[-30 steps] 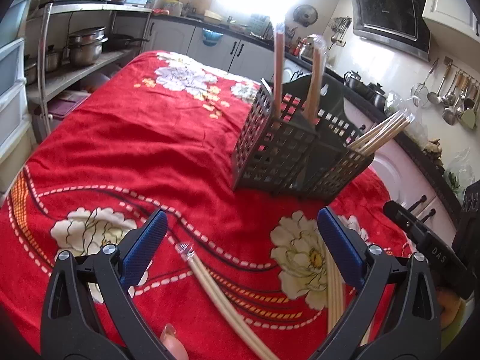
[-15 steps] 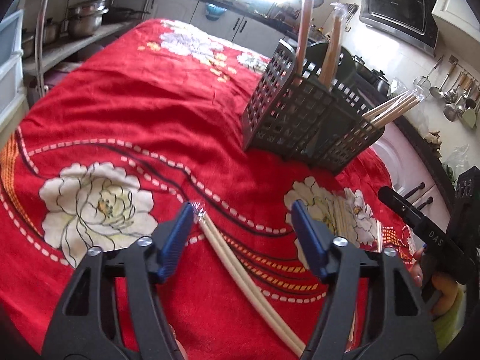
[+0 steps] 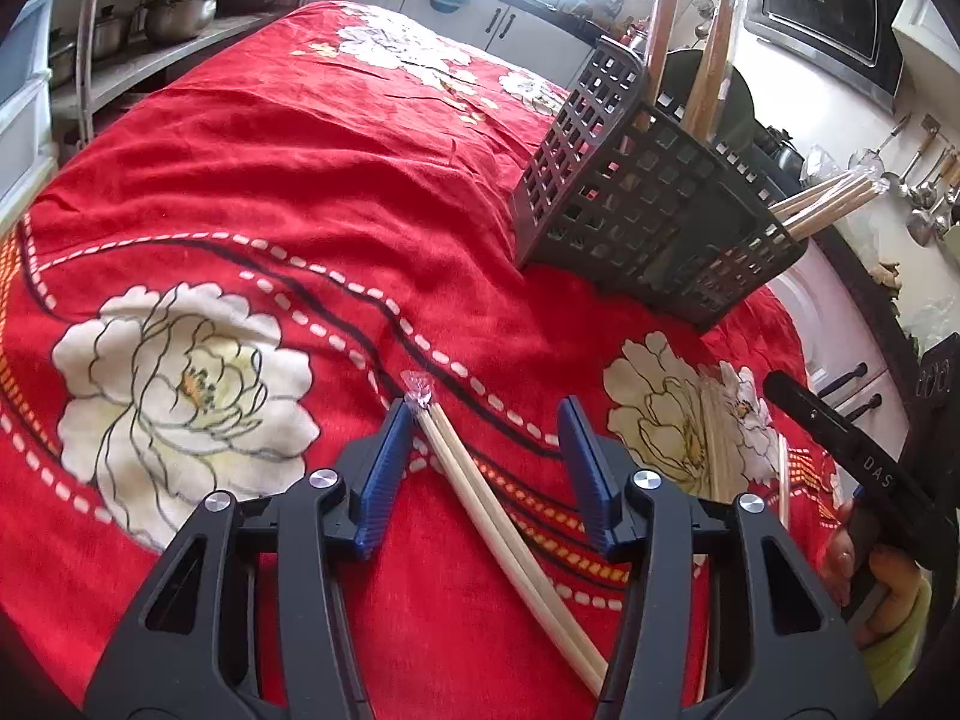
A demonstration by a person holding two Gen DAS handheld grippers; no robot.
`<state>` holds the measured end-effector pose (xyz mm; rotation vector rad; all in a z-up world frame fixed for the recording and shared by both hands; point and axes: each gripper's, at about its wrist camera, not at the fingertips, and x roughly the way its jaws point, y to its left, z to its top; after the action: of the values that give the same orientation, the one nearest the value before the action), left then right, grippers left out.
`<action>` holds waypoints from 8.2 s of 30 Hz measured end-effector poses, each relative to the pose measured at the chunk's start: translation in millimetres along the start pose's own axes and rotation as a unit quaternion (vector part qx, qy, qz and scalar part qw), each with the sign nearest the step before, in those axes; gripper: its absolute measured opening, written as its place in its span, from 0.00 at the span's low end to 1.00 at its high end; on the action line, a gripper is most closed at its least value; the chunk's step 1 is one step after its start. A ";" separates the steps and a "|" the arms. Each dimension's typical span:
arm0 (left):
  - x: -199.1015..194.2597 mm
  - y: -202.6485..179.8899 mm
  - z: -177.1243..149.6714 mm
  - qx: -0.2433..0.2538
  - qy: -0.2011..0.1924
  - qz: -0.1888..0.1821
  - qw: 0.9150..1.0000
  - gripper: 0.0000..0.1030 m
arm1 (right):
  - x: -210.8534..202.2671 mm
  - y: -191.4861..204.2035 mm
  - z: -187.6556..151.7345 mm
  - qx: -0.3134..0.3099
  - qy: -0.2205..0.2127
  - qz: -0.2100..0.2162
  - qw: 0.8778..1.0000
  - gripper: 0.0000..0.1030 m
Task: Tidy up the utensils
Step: 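Close the left tool on a chopstick while the right tool closes on another, then lift the held chopsticks with both tools and carry them over the caddy, then lower the chopsticks into the black caddy and open both tools, then move both open tools back down to the wrapped chopstick bundles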
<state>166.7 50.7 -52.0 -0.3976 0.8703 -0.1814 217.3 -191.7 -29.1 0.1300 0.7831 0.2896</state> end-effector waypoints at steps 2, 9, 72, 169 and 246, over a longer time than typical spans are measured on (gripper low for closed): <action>2.6 1.6 3.3 -0.003 0.000 0.000 1.000 0.36 | 6.5 -2.4 0.2 0.007 0.013 0.000 1.000 0.48; 9.5 11.7 10.8 -0.024 -0.002 -0.004 1.000 0.16 | 29.0 -8.4 1.0 0.028 0.045 0.018 0.998 0.33; -98.7 -95.4 76.2 0.085 -0.168 -0.092 0.978 0.02 | -114.9 17.7 58.4 -0.006 -0.161 0.111 0.981 0.01; -60.4 -128.0 164.2 0.125 -0.285 -0.024 0.950 0.02 | -90.0 5.0 155.6 -0.020 -0.184 0.086 0.979 0.01; -0.5 -122.9 23.9 0.177 -0.048 -0.062 0.981 0.88 | -53.8 -53.0 -1.8 0.027 -0.029 -0.006 0.999 0.53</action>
<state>185.6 -54.9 12.6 -0.1250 0.7015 -0.4227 190.9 -258.6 -5.7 0.1828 0.7332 0.2522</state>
